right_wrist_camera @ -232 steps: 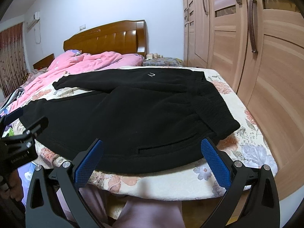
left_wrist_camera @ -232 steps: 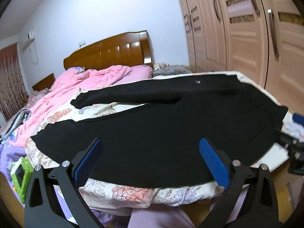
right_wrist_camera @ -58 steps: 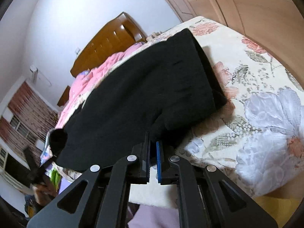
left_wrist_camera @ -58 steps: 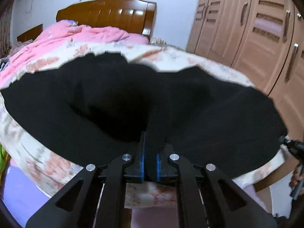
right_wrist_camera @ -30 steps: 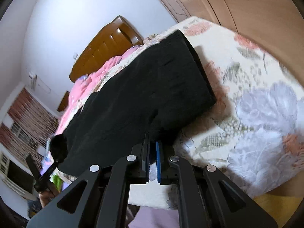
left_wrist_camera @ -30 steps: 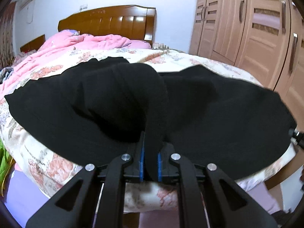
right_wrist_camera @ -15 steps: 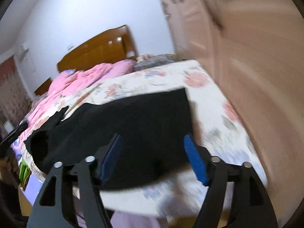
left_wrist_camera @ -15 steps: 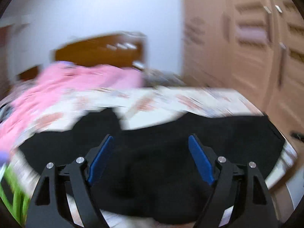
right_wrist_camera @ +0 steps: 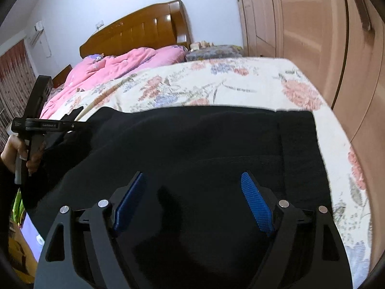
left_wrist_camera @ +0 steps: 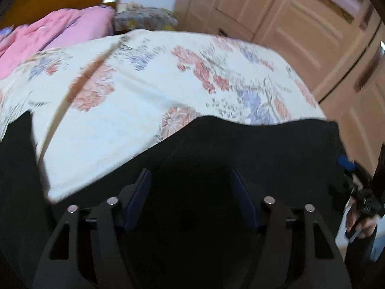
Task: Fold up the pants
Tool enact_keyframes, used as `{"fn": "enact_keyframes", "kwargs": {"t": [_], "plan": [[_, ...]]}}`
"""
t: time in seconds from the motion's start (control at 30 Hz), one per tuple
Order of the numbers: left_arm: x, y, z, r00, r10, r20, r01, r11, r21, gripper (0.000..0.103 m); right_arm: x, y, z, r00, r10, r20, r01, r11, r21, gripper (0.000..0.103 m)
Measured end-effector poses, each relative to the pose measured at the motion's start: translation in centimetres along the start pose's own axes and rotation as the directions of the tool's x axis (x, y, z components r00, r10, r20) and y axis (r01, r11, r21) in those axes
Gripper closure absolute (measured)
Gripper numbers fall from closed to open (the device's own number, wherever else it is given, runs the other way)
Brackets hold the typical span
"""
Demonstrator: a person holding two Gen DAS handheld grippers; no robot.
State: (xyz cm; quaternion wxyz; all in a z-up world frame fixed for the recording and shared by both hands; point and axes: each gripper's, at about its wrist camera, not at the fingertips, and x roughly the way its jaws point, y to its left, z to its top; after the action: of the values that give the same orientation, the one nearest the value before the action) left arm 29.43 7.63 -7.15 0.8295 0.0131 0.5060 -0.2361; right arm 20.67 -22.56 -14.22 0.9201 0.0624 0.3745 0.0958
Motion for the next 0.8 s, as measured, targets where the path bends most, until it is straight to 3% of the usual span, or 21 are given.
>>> {"fn": "enact_keyframes", "kwargs": {"t": [0.07, 0.1, 0.13, 0.17, 0.27, 0.33, 0.47, 0.57, 0.6, 0.63, 0.67, 0.7, 0.73, 0.77, 0.8], "plan": [[0.9, -0.4, 0.0, 1.000, 0.025, -0.015, -0.025, 0.999, 0.041, 0.055, 0.1, 0.0, -0.2, 1.000, 0.006, 0.012, -0.006, 1.000, -0.003, 0.022], [1.0, -0.9, 0.0, 0.999, 0.031, -0.006, -0.031, 0.997, 0.073, 0.073, 0.1, 0.0, -0.3, 1.000, 0.006, 0.017, -0.006, 1.000, -0.010, 0.021], [1.0, -1.3, 0.0, 1.000, 0.025, -0.005, -0.024, 0.995, 0.096, 0.083, 0.1, 0.2, -0.4, 1.000, 0.005, 0.018, -0.005, 1.000, -0.015, 0.020], [1.0, -1.8, 0.0, 0.999, 0.042, 0.003, -0.042, 0.992, 0.121, 0.086, 0.2, 0.3, -0.4, 1.000, 0.004, 0.021, -0.004, 1.000, -0.019, 0.018], [-0.7, -4.0, 0.0, 0.978, 0.184, 0.102, -0.203, 0.955, 0.218, 0.091, 0.2, 0.5, -0.7, 1.000, -0.002, 0.025, 0.003, 0.999, -0.036, 0.017], [-2.2, -4.2, 0.8, 0.968, 0.205, 0.145, -0.232, 0.952, 0.199, 0.091, 0.2, 0.4, -0.9, 1.000, 0.004, 0.027, -0.003, 0.999, -0.036, 0.017], [-0.2, -3.6, 1.8, 0.970, 0.235, 0.068, -0.244, 0.948, 0.203, 0.089, 0.2, 0.2, -0.9, 1.000, 0.017, 0.022, -0.016, 0.999, -0.030, 0.017], [2.2, -3.2, 1.1, 0.961, 0.276, 0.033, -0.277, 0.940, 0.201, 0.069, -0.1, 0.2, -0.9, 1.000, 0.019, 0.015, -0.018, 1.000, -0.024, 0.017], [1.9, -3.2, 0.9, 0.952, 0.302, 0.059, -0.307, 0.935, 0.178, 0.052, -0.5, 0.2, -0.9, 1.000, 0.019, 0.006, -0.019, 1.000, -0.022, 0.017], [1.3, -3.2, 0.8, 0.939, 0.336, 0.069, -0.343, 0.926, 0.156, 0.029, -1.1, 0.2, -0.7, 1.000, 0.027, 0.005, -0.027, 1.000, -0.016, 0.017], [0.7, -3.4, 0.7, 0.923, 0.376, 0.086, -0.385, 0.912, 0.140, 0.022, -1.7, 0.0, -0.5, 0.999, 0.041, 0.014, -0.041, 0.999, -0.008, 0.017], [-0.8, -4.1, 0.6, 0.893, 0.427, 0.143, -0.444, 0.888, 0.117, 0.020, -2.7, -0.4, 0.0, 0.997, 0.060, 0.044, -0.060, 0.998, -0.001, 0.016], [-2.1, -4.9, 0.5, 0.883, 0.428, 0.191, -0.451, 0.887, 0.100, 0.017, -3.2, -0.5, 0.4, 0.996, 0.057, 0.062, -0.057, 0.998, -0.005, 0.016], [-3.5, -5.8, 0.5, 0.893, 0.385, 0.234, -0.413, 0.907, 0.082, 0.015, -3.5, -0.6, 1.3, 0.996, 0.036, 0.079, -0.035, 0.999, -0.018, 0.016], [-4.7, -7.4, 0.7, 0.925, 0.271, 0.267, -0.303, 0.949, 0.087, 0.014, -3.5, -0.7, 1.8, 0.996, 0.024, 0.082, -0.022, 0.999, -0.025, 0.016]]}}
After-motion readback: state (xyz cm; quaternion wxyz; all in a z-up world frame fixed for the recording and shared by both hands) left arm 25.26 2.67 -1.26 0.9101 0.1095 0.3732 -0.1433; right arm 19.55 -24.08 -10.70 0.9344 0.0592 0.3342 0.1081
